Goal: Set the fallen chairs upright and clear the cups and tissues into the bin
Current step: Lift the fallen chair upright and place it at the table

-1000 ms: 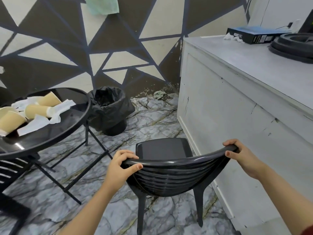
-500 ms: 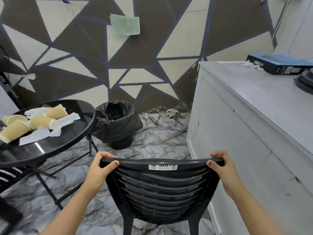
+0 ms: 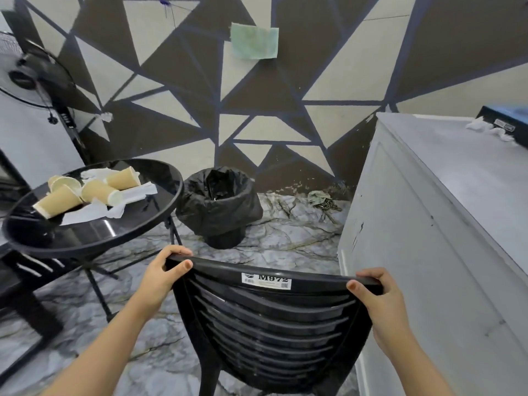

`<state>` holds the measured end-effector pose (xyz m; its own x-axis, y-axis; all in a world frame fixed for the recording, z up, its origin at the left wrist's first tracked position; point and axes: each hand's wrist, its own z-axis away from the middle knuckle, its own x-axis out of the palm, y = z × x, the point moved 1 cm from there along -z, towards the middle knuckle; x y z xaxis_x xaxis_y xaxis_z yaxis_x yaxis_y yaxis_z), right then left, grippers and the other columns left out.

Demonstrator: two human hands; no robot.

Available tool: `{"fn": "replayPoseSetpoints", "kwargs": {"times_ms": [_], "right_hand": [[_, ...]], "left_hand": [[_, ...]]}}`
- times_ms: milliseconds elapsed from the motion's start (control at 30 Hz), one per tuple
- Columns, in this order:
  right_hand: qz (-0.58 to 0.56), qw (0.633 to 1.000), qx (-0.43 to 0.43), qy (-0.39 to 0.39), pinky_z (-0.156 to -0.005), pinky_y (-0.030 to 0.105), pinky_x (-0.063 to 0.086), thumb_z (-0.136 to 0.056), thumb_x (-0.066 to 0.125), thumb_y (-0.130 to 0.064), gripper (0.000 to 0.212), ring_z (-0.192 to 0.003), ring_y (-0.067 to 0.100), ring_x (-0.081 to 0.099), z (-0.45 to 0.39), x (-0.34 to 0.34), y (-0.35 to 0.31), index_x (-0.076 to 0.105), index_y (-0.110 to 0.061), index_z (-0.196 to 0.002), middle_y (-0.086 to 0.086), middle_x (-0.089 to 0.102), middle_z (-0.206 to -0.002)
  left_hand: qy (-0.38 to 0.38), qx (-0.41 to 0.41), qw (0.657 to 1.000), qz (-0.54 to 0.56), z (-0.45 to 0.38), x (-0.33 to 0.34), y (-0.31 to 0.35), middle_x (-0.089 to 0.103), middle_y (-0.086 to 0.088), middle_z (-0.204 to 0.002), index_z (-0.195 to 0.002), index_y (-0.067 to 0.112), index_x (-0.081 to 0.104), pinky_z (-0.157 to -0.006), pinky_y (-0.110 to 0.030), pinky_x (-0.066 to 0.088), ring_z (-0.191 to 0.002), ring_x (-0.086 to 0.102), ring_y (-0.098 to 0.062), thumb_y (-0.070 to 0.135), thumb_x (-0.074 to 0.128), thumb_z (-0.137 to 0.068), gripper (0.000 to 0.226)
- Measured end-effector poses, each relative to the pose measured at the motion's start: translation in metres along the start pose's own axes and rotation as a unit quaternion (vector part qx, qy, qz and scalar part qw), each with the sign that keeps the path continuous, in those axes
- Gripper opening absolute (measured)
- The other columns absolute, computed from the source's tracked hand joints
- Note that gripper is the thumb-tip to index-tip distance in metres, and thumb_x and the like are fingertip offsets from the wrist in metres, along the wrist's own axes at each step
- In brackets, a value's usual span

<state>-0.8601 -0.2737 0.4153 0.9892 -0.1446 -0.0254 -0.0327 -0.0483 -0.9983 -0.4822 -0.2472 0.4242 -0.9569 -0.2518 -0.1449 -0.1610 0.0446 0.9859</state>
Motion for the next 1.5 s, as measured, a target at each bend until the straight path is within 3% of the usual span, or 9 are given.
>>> {"fn": "replayPoseSetpoints", "kwargs": {"times_ms": [100, 400, 667, 867, 933, 1033, 1233, 1367, 1500], "right_hand": [[-0.022, 1.000, -0.007, 0.014, -0.067, 0.025, 0.052, -0.053, 0.086, -0.023, 0.029, -0.075, 0.017, 0.060, -0.006, 0.001, 0.004, 0.064, -0.031, -0.070, -0.004, 0.063, -0.075], [-0.029, 0.999, -0.037, -0.012, -0.056, 0.014, 0.050, -0.014, 0.081, -0.071, 0.077, -0.062, 0.005, 0.058, -0.061, 0.031, -0.023, 0.066, -0.025, -0.074, -0.005, 0.062, -0.071], [-0.041, 0.995, -0.045, -0.073, -0.059, 0.016, 0.049, -0.017, 0.080, -0.073, 0.077, -0.078, 0.021, 0.055, -0.095, 0.117, -0.031, 0.067, -0.023, -0.074, 0.003, 0.058, -0.079], [-0.047, 0.984, -0.035, -0.169, -0.069, 0.026, 0.048, -0.020, 0.085, -0.059, 0.063, -0.075, 0.017, 0.056, -0.109, 0.201, -0.022, 0.066, -0.023, -0.069, 0.000, 0.060, -0.076], [-0.053, 0.976, -0.032, -0.207, -0.063, 0.018, 0.047, -0.023, 0.086, -0.051, 0.056, -0.072, 0.014, 0.056, -0.116, 0.227, -0.018, 0.066, -0.024, -0.068, -0.001, 0.061, -0.075], [-0.053, 0.968, -0.029, -0.244, -0.064, 0.019, 0.048, -0.016, 0.081, -0.069, 0.074, -0.074, 0.014, 0.056, -0.134, 0.257, -0.009, 0.066, -0.023, -0.072, -0.007, 0.061, -0.070], [-0.068, 0.941, -0.004, -0.330, -0.055, 0.013, 0.046, -0.010, 0.083, -0.067, 0.075, -0.070, 0.015, 0.052, -0.179, 0.303, -0.009, 0.067, -0.023, -0.068, 0.004, 0.054, -0.076], [-0.075, 0.926, -0.005, -0.369, -0.052, 0.013, 0.046, -0.011, 0.084, -0.066, 0.075, -0.060, 0.007, 0.054, -0.219, 0.324, -0.013, 0.066, -0.022, -0.069, 0.002, 0.056, -0.073], [-0.086, 0.912, -0.023, -0.400, -0.052, 0.010, 0.047, -0.010, 0.083, -0.066, 0.071, -0.056, -0.001, 0.056, -0.244, 0.341, -0.015, 0.067, -0.025, -0.065, -0.014, 0.061, -0.060]], "left_hand": [[0.019, 0.036, 0.999, -0.018, -0.009, 0.004, -0.001, 0.062, -0.007, -0.099, -0.085, 0.026, 0.060, -0.080, -0.033, 0.045, -0.093, 0.057, -0.022, 0.060, 0.066, -0.056, 0.044], [0.095, 0.029, 0.994, 0.046, -0.022, -0.009, -0.007, 0.063, 0.011, -0.078, -0.073, 0.024, 0.063, -0.076, -0.045, 0.046, -0.081, 0.055, -0.024, 0.046, 0.069, -0.050, 0.033], [0.186, 0.057, 0.980, 0.049, -0.027, -0.075, 0.006, 0.067, 0.019, -0.077, -0.065, 0.032, 0.067, -0.070, -0.019, 0.046, -0.076, 0.058, 0.000, 0.008, 0.073, -0.072, 0.026], [0.285, 0.038, 0.953, 0.098, -0.002, -0.133, -0.008, 0.067, 0.011, -0.073, -0.070, 0.024, 0.067, -0.083, -0.039, 0.044, -0.083, 0.055, -0.025, 0.040, 0.074, -0.044, 0.031], [0.316, 0.029, 0.944, 0.090, 0.006, -0.144, -0.010, 0.066, 0.011, -0.069, -0.068, 0.023, 0.067, -0.075, -0.028, 0.049, -0.075, 0.058, -0.016, 0.033, 0.076, -0.044, 0.028], [0.356, 0.036, 0.930, 0.086, 0.015, -0.149, -0.011, 0.065, 0.014, -0.063, -0.061, 0.024, 0.067, -0.058, -0.011, 0.049, -0.060, 0.058, -0.001, 0.010, 0.078, -0.051, 0.020], [0.422, 0.008, 0.901, 0.098, 0.006, -0.146, -0.015, 0.065, 0.009, -0.066, -0.064, 0.024, 0.066, -0.075, -0.041, 0.044, -0.076, 0.054, -0.027, 0.036, 0.075, -0.040, 0.028], [0.425, 0.009, 0.901, 0.083, -0.016, -0.134, -0.012, 0.064, 0.008, -0.068, -0.066, 0.024, 0.066, -0.074, -0.039, 0.045, -0.076, 0.055, -0.024, 0.035, 0.076, -0.042, 0.028], [0.440, 0.018, 0.894, 0.085, -0.031, -0.127, -0.017, 0.063, 0.009, -0.067, -0.065, 0.022, 0.065, -0.063, -0.018, 0.050, -0.068, 0.058, -0.010, 0.033, 0.075, -0.043, 0.027]]}}
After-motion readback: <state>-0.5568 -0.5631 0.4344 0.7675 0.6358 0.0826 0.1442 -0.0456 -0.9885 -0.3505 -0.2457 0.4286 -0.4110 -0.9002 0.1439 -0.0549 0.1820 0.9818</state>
